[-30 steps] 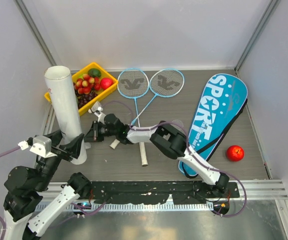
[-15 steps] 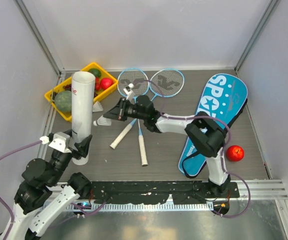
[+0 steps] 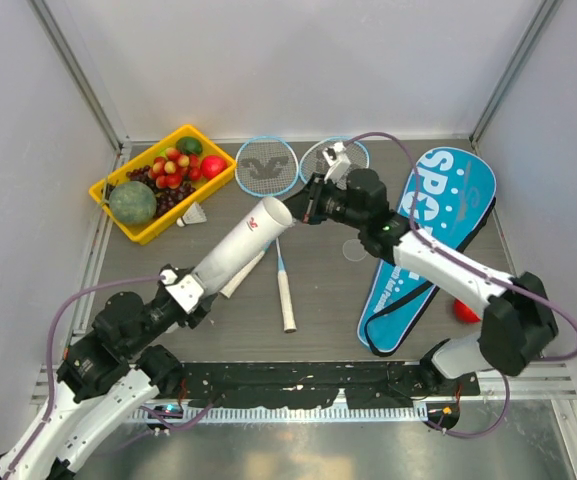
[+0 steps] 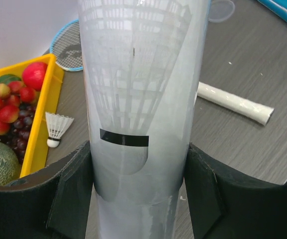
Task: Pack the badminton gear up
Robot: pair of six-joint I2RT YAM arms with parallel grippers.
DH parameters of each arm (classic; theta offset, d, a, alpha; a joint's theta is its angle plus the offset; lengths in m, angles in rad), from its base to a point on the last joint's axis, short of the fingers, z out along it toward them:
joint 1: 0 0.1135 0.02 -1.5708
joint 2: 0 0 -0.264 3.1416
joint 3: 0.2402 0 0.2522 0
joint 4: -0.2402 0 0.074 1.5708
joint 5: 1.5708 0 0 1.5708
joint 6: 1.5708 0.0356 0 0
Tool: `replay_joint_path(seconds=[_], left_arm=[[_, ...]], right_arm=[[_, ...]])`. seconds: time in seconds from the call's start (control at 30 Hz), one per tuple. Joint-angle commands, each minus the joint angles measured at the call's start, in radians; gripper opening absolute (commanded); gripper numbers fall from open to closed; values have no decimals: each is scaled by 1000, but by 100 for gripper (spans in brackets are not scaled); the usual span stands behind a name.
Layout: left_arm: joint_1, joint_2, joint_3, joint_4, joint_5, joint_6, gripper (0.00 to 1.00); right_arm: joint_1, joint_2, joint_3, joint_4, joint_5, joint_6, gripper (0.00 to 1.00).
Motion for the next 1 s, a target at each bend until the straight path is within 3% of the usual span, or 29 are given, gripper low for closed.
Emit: replay_joint_path(seconds=[0.0, 0.4, 0.7, 0.97], left_arm=[[3, 23, -9, 35, 106, 104, 18], [3, 32, -75, 56, 60, 150, 18], [3, 46, -52, 41, 70, 241, 17], [3, 45, -53, 68, 175, 255, 16]], right_arm=[[-25, -156, 20, -237, 51, -179, 5], [-37, -450, 193, -663, 130, -395, 5], [-37, -576, 236, -732, 13, -392, 5], [-34, -647, 144, -636, -131, -327, 5]])
